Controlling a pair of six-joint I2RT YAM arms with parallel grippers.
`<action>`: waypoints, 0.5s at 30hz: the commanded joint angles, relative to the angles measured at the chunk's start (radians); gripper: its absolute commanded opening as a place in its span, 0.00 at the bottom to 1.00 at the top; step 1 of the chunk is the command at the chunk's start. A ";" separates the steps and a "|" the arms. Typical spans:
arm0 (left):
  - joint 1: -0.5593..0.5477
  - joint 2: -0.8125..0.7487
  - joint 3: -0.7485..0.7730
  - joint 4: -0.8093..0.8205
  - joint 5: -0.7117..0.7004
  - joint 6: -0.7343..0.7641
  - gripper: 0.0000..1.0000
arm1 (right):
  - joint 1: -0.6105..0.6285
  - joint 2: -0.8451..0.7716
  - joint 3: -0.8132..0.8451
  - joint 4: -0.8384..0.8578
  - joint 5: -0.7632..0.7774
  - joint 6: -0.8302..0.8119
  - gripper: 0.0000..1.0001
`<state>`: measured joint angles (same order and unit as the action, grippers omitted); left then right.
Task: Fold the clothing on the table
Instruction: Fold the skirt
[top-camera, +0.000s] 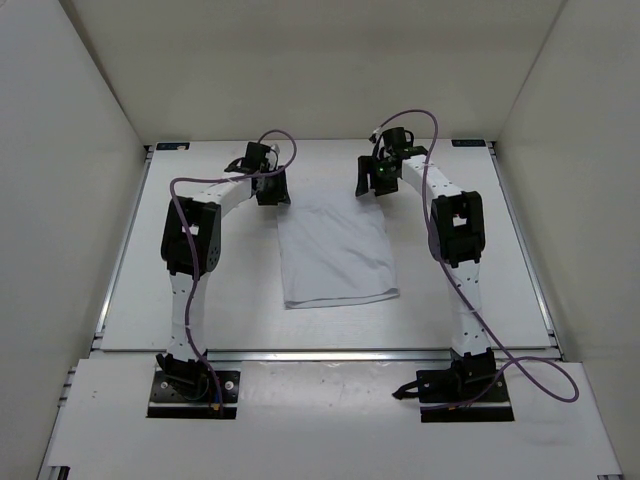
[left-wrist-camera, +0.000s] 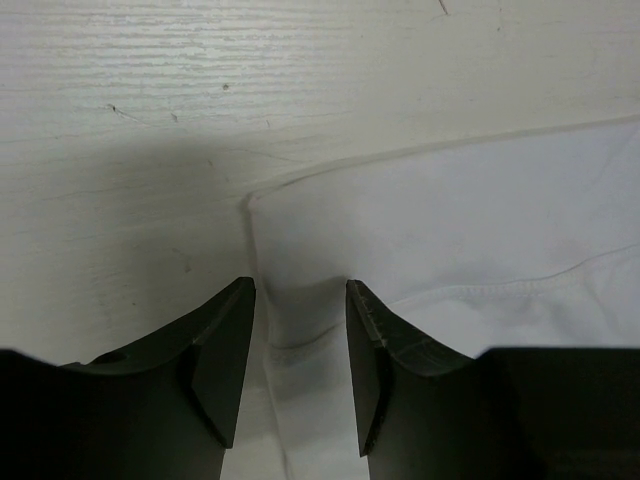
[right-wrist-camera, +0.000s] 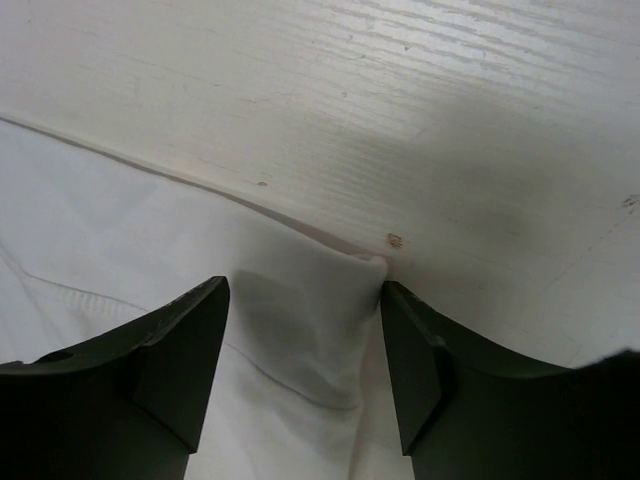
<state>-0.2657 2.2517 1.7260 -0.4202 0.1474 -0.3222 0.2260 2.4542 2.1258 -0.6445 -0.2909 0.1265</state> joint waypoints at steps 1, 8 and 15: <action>0.006 -0.009 0.043 0.003 -0.028 0.017 0.52 | -0.013 0.029 0.028 -0.011 0.035 -0.017 0.58; -0.013 0.069 0.092 -0.008 -0.019 -0.003 0.48 | -0.027 0.049 0.046 -0.009 0.019 0.002 0.20; -0.010 0.138 0.242 -0.104 -0.003 -0.026 0.00 | -0.051 0.008 0.068 0.006 -0.016 0.009 0.00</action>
<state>-0.2726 2.3684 1.8950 -0.4641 0.1379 -0.3416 0.1909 2.4828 2.1494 -0.6472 -0.3012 0.1345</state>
